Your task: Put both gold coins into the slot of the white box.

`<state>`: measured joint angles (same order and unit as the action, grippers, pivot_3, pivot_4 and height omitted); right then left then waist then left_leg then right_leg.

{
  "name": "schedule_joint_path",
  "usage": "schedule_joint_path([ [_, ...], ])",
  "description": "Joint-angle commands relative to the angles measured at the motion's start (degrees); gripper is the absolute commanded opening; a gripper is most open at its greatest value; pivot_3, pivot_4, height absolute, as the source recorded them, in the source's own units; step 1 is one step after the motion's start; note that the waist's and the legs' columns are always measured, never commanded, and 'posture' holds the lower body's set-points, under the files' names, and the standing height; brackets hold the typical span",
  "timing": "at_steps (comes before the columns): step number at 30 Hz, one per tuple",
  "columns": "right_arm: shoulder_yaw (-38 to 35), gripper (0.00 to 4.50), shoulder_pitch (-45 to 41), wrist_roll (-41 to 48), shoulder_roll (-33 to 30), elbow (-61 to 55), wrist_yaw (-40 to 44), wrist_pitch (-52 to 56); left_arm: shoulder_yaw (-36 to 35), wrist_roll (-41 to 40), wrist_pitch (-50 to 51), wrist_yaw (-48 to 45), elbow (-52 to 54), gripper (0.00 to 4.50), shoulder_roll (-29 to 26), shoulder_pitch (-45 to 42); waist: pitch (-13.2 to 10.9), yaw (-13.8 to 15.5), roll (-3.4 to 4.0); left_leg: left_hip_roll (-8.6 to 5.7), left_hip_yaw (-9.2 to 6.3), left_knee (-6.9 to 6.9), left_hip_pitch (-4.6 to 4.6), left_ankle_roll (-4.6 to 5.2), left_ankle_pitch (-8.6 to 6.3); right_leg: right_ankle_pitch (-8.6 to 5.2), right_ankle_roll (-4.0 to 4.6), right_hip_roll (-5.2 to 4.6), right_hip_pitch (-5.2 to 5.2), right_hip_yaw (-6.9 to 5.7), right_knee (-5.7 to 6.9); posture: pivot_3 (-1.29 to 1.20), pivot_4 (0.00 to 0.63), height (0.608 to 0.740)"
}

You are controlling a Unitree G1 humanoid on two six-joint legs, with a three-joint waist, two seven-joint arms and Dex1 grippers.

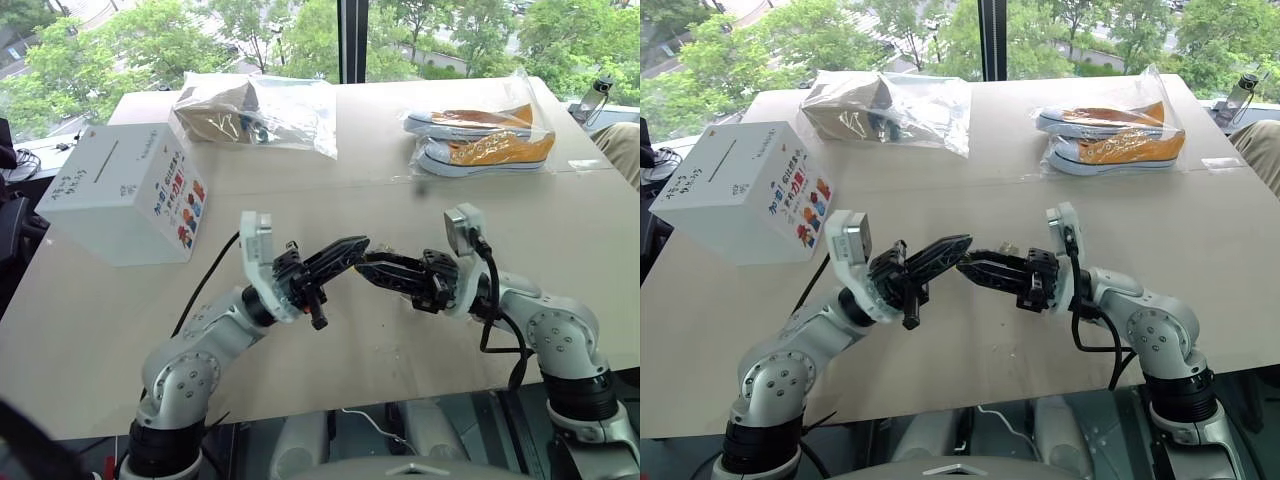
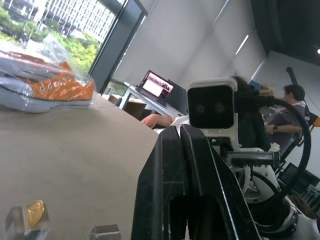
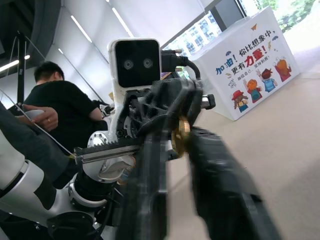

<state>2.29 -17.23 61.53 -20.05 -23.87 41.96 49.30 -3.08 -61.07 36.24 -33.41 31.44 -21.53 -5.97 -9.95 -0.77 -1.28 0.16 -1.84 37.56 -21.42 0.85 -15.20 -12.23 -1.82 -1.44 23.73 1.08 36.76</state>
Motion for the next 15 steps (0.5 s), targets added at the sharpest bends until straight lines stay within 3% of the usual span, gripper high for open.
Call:
schedule_joint_path([
  [1, -1.4, 2.77, -1.1, 0.4, 1.0, -2.1, -0.7, -2.5, -3.8, -1.1, -0.7, 2.4, -1.2, 0.0, -0.3, -1.9, 0.0, 0.0, 0.0, 0.0, -0.01, 0.0, 0.0, 0.0, 0.0, 0.0, 0.0, 0.0, 0.0, -0.01, 0.0, 0.0, 0.15, 0.74],
  [4, -1.8, 4.17, -1.5, -0.9, 1.0, -1.3, -1.4, -3.2, -7.2, -1.6, -1.5, 4.7, -2.6, 0.0, -0.6, -4.1, 0.0, 0.0, 0.0, 0.01, -0.03, 0.0, -0.05, 0.0, 0.0, 0.0, 0.0, 0.02, 0.05, -0.02, 0.0, 0.0, 0.15, 0.74],
  [10, -1.3, 4.17, -2.8, -7.9, -1.3, 0.6, 0.2, -8.0, -12.5, 1.3, -3.6, 9.1, -3.9, 0.0, -1.6, -7.1, 0.0, 0.0, 0.0, -0.01, -0.04, 0.02, -0.27, -0.01, 0.0, 0.05, 0.07, -0.01, 0.23, -0.05, -0.03, 0.0, 0.15, 0.74],
  [15, 0.0, 4.17, -8.6, -21.0, 0.7, 5.0, -0.2, -21.1, -16.5, 12.4, -6.7, 19.0, -7.0, 0.0, -5.2, -13.6, 0.0, -0.1, 0.0, -0.03, -0.05, 0.02, -0.26, -0.01, 0.01, 0.06, 0.07, 0.02, 0.26, -0.07, 0.0, 0.0, 0.15, 0.74],
])
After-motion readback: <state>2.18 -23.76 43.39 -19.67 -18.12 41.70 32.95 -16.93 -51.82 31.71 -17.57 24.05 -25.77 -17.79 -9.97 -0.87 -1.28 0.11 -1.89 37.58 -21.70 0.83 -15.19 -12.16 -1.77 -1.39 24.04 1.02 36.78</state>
